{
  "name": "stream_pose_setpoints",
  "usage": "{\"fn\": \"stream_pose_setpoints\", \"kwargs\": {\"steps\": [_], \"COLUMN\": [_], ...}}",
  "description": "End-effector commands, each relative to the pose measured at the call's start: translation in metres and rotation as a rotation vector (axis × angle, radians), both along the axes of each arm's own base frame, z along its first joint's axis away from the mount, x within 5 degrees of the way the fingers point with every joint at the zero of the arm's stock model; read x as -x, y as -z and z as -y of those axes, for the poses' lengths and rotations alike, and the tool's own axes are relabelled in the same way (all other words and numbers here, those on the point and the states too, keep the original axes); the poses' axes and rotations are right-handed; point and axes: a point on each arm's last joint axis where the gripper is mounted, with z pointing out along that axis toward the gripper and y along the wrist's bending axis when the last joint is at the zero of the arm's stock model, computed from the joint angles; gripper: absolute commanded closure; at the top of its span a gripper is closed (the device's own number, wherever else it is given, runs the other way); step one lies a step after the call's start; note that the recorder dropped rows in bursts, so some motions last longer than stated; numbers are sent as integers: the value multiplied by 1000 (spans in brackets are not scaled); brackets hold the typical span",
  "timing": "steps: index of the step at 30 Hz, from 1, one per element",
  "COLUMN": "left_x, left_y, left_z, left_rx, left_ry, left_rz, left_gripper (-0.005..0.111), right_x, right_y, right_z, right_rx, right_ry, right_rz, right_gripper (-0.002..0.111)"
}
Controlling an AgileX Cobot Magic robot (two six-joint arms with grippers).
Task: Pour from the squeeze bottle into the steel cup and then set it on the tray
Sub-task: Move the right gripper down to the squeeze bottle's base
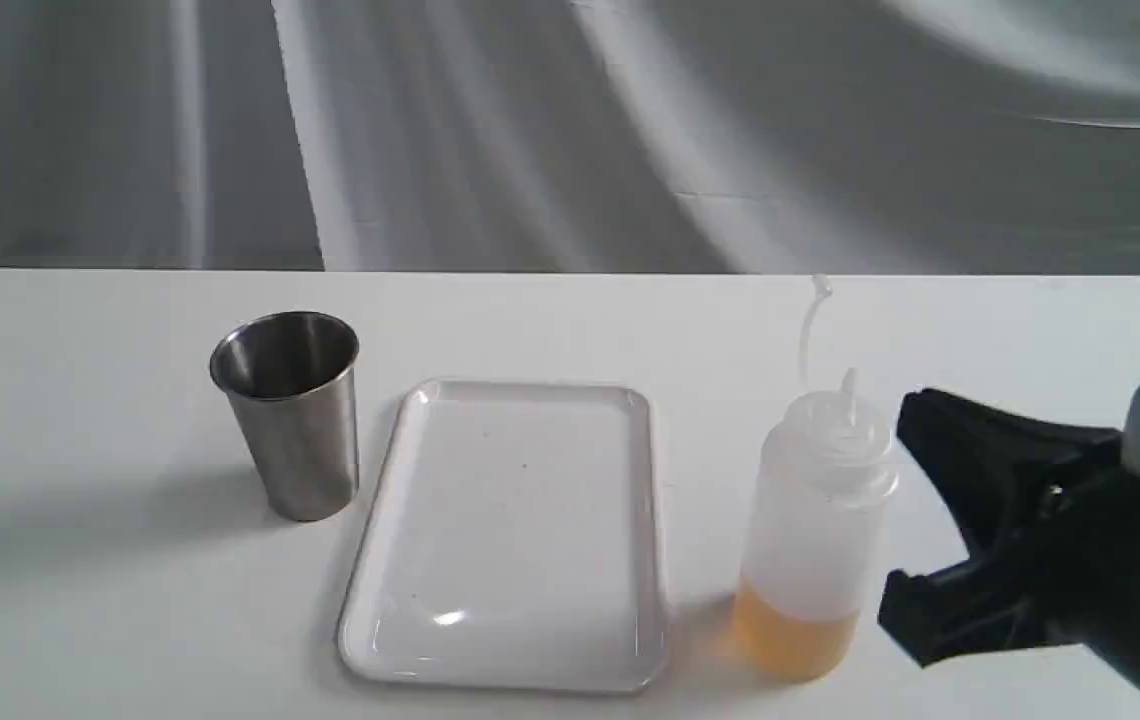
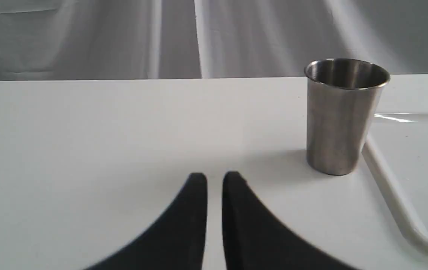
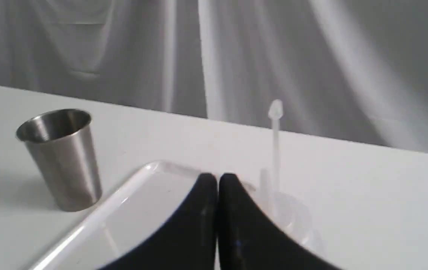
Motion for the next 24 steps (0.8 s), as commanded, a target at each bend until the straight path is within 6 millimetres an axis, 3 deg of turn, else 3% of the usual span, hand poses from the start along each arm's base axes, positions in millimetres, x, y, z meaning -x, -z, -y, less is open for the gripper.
{"fn": "stream_pose_setpoints", "kwargs": {"steps": [1,15,24], "left_x": [0,0,0], "left_y": [1,1,1], "left_z": [0,0,0], "left_rx": [7,5,7], "left_ry": [7,8,7], "left_rz": [7,7,7], "left_gripper": [98,98,98], "right_x": [3,-4,-18], "right_y": [14,66,84], "right_z": [-8,-13,-13], "right_rx": [-21,87,57], "right_ry": [-91,-99,-11], "right_rz": [-54,-269,-246], "right_gripper": [108,108,108]}}
